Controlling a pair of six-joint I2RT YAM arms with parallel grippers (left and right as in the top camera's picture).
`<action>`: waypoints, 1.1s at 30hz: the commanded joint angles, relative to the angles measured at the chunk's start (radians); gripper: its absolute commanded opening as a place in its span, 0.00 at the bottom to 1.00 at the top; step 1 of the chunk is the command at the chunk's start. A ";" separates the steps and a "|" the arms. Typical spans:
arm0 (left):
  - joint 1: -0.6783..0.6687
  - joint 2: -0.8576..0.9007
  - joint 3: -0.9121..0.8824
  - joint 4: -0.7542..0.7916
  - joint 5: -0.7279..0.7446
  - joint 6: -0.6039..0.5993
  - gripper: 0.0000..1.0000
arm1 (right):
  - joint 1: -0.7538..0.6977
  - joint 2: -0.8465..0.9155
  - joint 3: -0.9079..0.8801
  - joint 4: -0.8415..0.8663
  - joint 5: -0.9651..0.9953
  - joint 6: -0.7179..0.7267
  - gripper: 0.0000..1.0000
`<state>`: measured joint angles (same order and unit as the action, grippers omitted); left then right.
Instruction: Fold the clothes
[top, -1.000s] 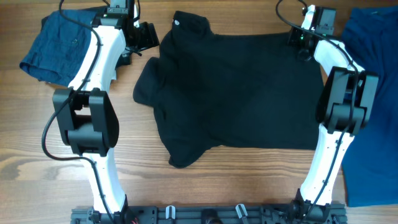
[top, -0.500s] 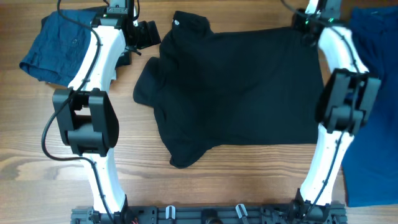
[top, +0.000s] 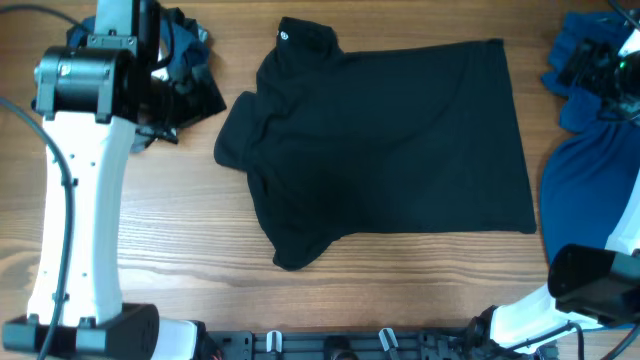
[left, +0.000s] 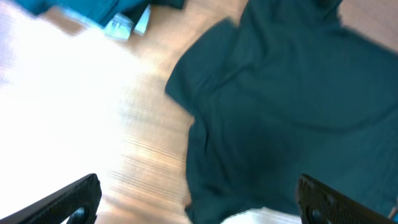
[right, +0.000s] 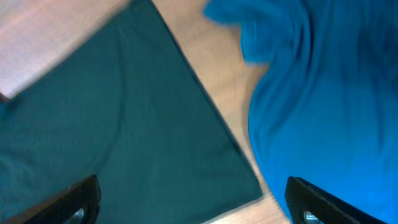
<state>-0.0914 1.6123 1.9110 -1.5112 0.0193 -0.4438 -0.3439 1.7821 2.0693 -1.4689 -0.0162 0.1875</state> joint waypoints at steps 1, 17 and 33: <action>-0.011 -0.111 0.000 -0.071 -0.021 -0.046 1.00 | -0.003 0.006 -0.003 -0.050 0.017 0.055 1.00; -0.189 -0.324 -0.872 0.409 -0.010 -0.267 0.70 | -0.002 -0.160 -0.607 0.169 -0.063 0.129 1.00; -0.227 0.142 -0.887 0.498 0.164 -0.167 0.35 | -0.004 -0.153 -0.916 0.362 0.002 0.237 1.00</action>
<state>-0.3149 1.7565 1.0264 -0.9936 0.1131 -0.6491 -0.3462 1.6283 1.2087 -1.1080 -0.0517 0.3836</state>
